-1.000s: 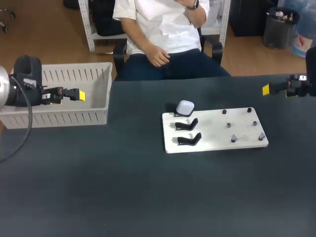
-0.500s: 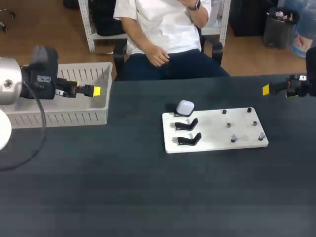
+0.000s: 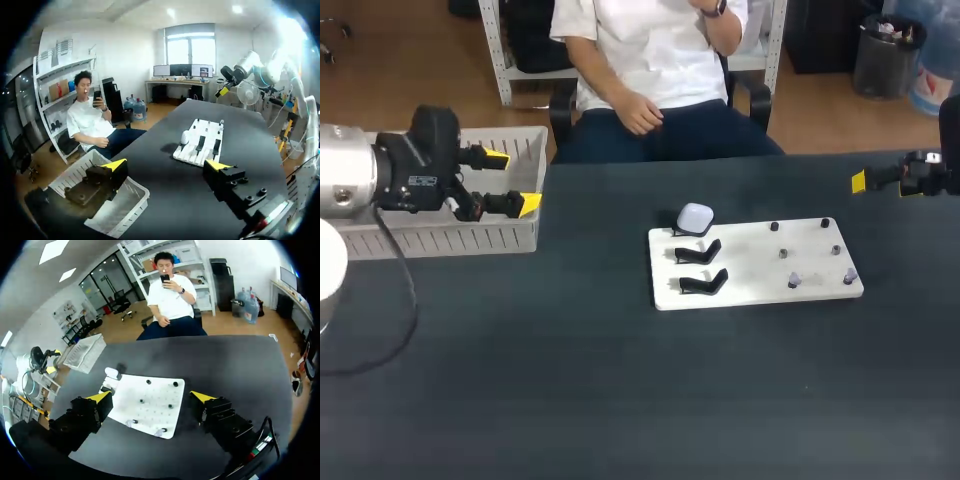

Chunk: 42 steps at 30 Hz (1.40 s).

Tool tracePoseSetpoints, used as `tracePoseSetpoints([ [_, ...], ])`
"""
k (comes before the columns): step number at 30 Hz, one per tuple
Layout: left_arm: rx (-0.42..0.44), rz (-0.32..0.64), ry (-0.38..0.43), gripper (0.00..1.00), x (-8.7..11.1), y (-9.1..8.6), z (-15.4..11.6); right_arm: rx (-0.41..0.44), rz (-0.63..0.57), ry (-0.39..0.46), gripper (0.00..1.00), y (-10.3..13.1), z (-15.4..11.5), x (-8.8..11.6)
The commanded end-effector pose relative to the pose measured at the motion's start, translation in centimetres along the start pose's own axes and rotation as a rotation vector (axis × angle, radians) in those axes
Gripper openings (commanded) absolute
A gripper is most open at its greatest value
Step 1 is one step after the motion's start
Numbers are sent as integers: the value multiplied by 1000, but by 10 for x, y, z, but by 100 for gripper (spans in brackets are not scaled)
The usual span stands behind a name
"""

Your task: Pick up each earbud case from the left stands, insert the matching earbuds, close the lid, and place the case in the box.

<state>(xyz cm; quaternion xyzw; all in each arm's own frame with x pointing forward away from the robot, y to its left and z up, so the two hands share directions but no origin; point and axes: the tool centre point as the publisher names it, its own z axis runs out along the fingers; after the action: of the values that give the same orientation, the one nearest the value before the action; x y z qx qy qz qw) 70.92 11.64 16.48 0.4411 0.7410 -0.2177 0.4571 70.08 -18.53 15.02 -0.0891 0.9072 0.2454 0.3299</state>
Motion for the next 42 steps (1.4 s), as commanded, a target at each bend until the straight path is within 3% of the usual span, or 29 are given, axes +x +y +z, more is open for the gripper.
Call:
tracePoseSetpoints([
  [1, 200, 133, -349, 100, 4, 5, -4, 1, -1, 0, 100, 0, 0, 0],
  [8, 223, 116, -342, 100, 5, 1, -1, 1, -1, 0, 100, 0, 0, 0],
  [15, 195, 94, -203, 100, 7, -17, 39, 1, -1, 0, 100, 0, 0, 0],
  [19, 212, 117, -165, 100, 3, -25, 63, 1, -1, 0, 100, 0, 0, 0],
  [21, 239, 112, -194, 100, 0, -30, 74, 1, -1, 0, 100, 0, 0, 0],
  [33, 346, 158, -145, 100, -14, -50, 129, 1, -1, 0, 100, 0, 0, 0],
  [42, 374, 126, -118, 100, -4, -61, 160, 1, -1, 0, 100, 0, 0, 0],
])
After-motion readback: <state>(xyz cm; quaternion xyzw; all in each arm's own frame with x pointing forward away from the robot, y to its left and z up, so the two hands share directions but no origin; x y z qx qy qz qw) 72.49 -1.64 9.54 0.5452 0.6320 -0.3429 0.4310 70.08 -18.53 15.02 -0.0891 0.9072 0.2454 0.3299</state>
